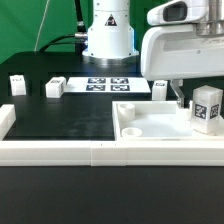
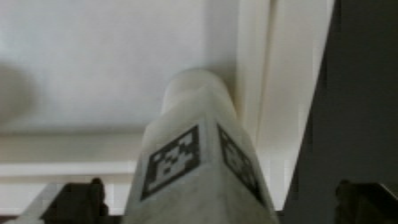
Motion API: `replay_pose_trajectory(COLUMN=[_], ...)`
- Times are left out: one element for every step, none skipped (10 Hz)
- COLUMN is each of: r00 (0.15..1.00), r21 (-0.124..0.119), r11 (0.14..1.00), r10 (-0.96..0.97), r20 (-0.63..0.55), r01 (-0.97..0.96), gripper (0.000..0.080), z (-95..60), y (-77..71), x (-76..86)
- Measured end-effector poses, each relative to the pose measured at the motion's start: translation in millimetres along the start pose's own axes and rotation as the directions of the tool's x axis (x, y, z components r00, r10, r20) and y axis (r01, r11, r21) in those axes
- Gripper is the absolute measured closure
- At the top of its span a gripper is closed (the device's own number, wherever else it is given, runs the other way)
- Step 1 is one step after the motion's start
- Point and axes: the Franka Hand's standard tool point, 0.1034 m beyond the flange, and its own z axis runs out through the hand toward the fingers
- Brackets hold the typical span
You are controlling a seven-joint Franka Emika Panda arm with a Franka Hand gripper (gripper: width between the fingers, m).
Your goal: Assemble one leg
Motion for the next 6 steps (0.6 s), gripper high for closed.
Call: replay_pose_trajectory(r00=[0.996, 0.977, 0.958, 0.946, 0.948, 0.948], r21=[-0.008, -0.012, -0.015, -0.017, -0.016, -0.016], r11=[0.996, 0.977, 0.958, 0.946, 0.948, 0.948], r10=[-0.090, -0.212, -0.287, -0.324, -0.319, -0.319], r20=[0.009, 0.007, -0.002, 0.001, 0.001, 0.001], r01=[0.090, 0.212, 0.287, 0.324, 0.319, 0.319], gripper=[0.0151, 0.0151, 0.0151, 0.0173, 0.0302, 0.0302], z=[-1.7, -4.0, -4.7, -4.0, -3.9, -3.8], y=[-1.4, 0.4, 8.8, 10.5, 9.1, 9.4], x=[-0.3, 0.8, 1.9, 1.5, 1.4, 1.3])
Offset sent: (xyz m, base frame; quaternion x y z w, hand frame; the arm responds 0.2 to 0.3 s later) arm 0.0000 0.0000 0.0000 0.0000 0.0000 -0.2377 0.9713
